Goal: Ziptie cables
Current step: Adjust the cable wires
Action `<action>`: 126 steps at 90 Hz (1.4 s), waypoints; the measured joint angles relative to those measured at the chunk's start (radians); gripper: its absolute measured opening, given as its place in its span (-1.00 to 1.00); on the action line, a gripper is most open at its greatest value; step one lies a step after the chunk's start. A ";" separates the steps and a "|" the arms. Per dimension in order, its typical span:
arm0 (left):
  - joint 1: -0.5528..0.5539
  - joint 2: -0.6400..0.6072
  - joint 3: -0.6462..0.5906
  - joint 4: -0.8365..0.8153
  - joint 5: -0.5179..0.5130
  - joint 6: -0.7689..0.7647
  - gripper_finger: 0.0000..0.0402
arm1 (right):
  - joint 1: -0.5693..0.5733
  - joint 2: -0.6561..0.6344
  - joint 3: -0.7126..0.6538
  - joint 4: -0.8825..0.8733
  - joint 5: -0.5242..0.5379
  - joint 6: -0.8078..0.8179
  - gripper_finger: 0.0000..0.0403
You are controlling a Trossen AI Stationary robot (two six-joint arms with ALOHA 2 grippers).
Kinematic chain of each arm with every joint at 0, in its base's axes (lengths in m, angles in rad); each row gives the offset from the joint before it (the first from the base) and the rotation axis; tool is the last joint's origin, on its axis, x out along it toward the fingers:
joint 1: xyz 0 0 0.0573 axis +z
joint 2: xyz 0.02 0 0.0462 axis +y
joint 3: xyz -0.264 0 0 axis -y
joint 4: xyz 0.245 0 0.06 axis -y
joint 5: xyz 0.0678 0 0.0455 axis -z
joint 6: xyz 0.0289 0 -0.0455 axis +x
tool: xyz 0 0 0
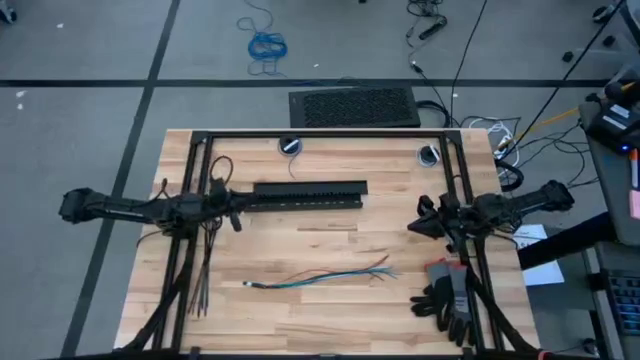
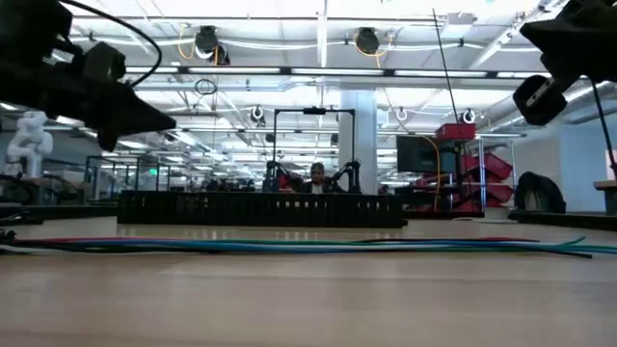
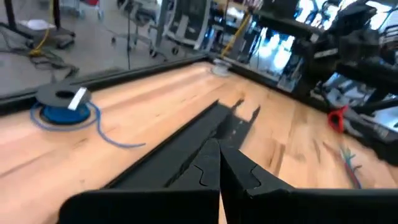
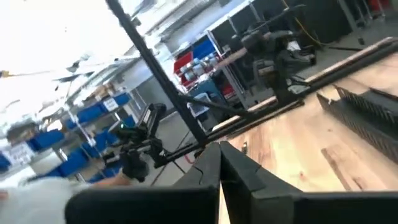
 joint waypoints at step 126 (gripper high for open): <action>-0.372 0.931 0.370 0.185 0.680 -0.464 -0.35 | -0.039 1.339 0.690 0.050 0.047 -0.154 -1.00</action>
